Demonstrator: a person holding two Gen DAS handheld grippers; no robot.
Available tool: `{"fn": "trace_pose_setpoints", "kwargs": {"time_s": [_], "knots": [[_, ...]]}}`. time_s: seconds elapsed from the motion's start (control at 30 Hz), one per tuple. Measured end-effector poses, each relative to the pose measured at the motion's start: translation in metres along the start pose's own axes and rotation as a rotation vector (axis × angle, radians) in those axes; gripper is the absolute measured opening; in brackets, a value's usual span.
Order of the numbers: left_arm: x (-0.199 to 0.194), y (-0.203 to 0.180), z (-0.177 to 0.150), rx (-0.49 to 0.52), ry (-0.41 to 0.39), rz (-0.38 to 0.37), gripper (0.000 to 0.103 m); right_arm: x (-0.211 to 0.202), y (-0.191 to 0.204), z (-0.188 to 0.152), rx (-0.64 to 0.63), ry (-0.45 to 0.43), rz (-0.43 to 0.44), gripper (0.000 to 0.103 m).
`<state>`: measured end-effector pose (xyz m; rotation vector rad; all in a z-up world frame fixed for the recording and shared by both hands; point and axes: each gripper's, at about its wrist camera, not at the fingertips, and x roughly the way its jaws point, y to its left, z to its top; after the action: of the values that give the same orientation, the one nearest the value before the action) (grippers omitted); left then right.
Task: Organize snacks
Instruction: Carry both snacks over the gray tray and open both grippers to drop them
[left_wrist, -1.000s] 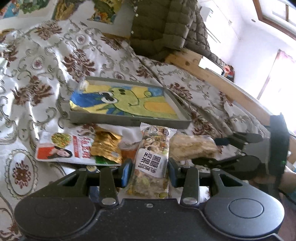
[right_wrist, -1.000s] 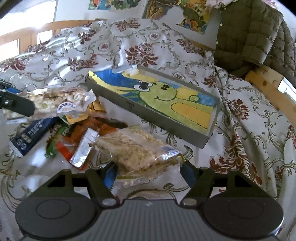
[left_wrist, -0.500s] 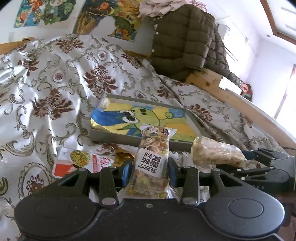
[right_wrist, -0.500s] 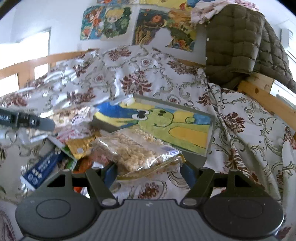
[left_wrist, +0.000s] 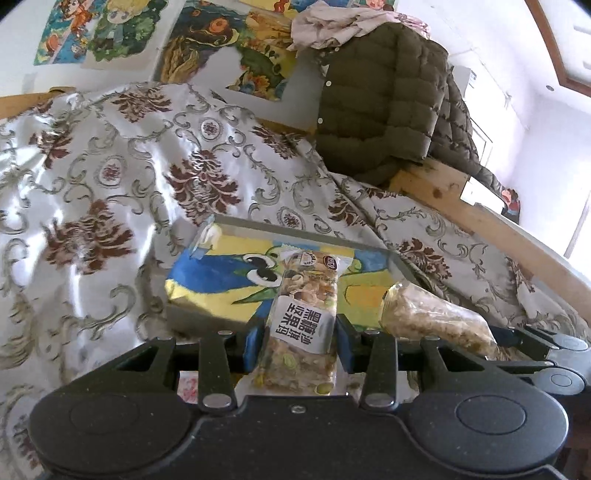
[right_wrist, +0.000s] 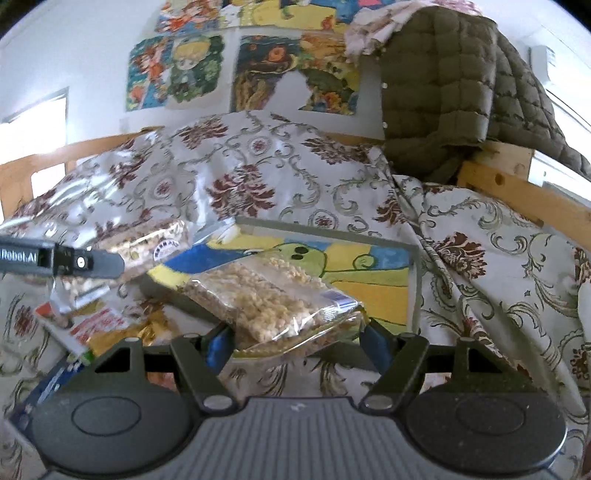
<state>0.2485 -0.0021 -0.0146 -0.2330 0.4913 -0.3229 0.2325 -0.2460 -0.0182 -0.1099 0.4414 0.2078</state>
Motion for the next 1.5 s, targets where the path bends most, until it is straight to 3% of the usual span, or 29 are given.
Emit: {"fn": "trace_pose_setpoints", "kwargs": {"time_s": [0.4,0.7,1.3,1.43,1.5], "knots": [[0.073,0.01,0.019,-0.044,-0.046,0.048,0.043,0.062,-0.019,0.005,0.084,0.011,-0.066,0.076],[0.11,0.025,0.025,0.028,0.032,0.069,0.043,0.094,-0.012,0.006,0.059,0.063,-0.089,0.076],[0.134,0.026,0.025,0.035,0.113,0.065,0.042,0.104,-0.011,0.006,0.063,0.118,-0.091,0.078],[0.132,0.022,0.026,0.05,0.11,0.067,0.051,0.104,-0.011,0.006,0.064,0.121,-0.09,0.079],[0.132,0.021,0.026,0.049,0.112,0.07,0.061,0.103,-0.01,0.006,0.063,0.122,-0.084,0.081]]}}
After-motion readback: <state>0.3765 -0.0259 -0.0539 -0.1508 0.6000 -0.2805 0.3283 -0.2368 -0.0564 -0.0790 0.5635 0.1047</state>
